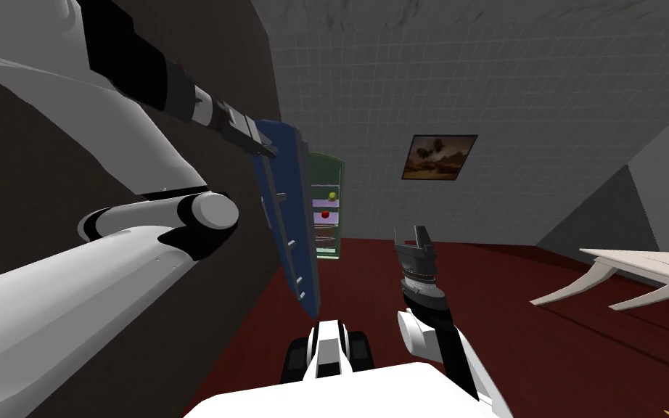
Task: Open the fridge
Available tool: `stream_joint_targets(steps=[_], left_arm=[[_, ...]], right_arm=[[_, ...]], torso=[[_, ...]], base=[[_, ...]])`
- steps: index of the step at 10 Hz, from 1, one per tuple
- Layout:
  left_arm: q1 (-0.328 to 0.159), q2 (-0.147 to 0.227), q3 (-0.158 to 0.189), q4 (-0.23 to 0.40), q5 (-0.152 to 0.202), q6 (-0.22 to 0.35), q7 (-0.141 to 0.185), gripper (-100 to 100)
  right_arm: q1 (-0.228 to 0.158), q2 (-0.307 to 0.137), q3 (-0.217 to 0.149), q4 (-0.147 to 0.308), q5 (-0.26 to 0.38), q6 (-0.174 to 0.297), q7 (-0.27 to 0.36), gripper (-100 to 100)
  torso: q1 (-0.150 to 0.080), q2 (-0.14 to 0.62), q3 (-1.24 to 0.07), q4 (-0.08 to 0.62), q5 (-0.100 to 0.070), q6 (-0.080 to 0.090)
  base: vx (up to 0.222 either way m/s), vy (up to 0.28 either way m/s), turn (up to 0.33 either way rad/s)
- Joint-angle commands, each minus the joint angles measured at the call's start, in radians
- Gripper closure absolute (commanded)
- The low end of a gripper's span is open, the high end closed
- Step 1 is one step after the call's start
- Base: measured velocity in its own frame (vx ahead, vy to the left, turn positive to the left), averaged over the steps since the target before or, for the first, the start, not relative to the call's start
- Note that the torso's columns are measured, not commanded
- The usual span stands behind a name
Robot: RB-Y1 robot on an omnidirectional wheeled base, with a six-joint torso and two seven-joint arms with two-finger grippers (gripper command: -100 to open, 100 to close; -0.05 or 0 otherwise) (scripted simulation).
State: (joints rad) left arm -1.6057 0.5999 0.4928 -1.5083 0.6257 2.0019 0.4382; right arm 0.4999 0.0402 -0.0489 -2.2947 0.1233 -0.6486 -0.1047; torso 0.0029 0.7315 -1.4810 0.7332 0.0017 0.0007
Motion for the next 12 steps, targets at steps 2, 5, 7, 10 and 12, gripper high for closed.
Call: stream_joint_targets(steps=[2,5,7,10,12], left_arm=[[-0.008,-0.006,0.003,0.017,0.026,-0.005,-0.005,100],[-0.014,-0.022,0.006,0.028,0.083,-0.003,-0.007,100],[-0.015,-0.029,0.008,0.034,0.110,-0.002,-0.008,100],[-0.019,-0.043,0.012,0.044,0.164,-0.001,-0.009,100],[-0.021,-0.050,0.014,0.050,0.190,-0.001,-0.010,100]], right_arm=[[0.000,0.000,0.000,0.000,0.000,0.000,0.000,0],[0.000,0.000,0.000,0.000,0.000,0.000,0.000,0],[0.000,0.000,0.000,0.000,0.000,0.000,0.000,0],[0.000,0.000,0.000,0.000,0.000,0.000,0.000,0],[0.000,0.000,0.000,0.000,0.000,0.000,0.000,0]], torso=[[0.002,0.002,0.002,0.001,0.001,-0.001],[-0.001,0.002,0.002,0.001,-0.001,0.001],[0.002,-0.003,-0.003,0.001,0.001,-0.002],[0.003,-0.004,-0.004,0.000,0.002,-0.002],[0.002,-0.005,-0.005,-0.001,0.000,0.000]], base=[[-0.110,0.217,-0.026],[-0.076,0.241,-0.042],[-0.038,0.225,-0.022],[-0.073,0.254,-0.029],[-0.041,0.270,-0.036]])
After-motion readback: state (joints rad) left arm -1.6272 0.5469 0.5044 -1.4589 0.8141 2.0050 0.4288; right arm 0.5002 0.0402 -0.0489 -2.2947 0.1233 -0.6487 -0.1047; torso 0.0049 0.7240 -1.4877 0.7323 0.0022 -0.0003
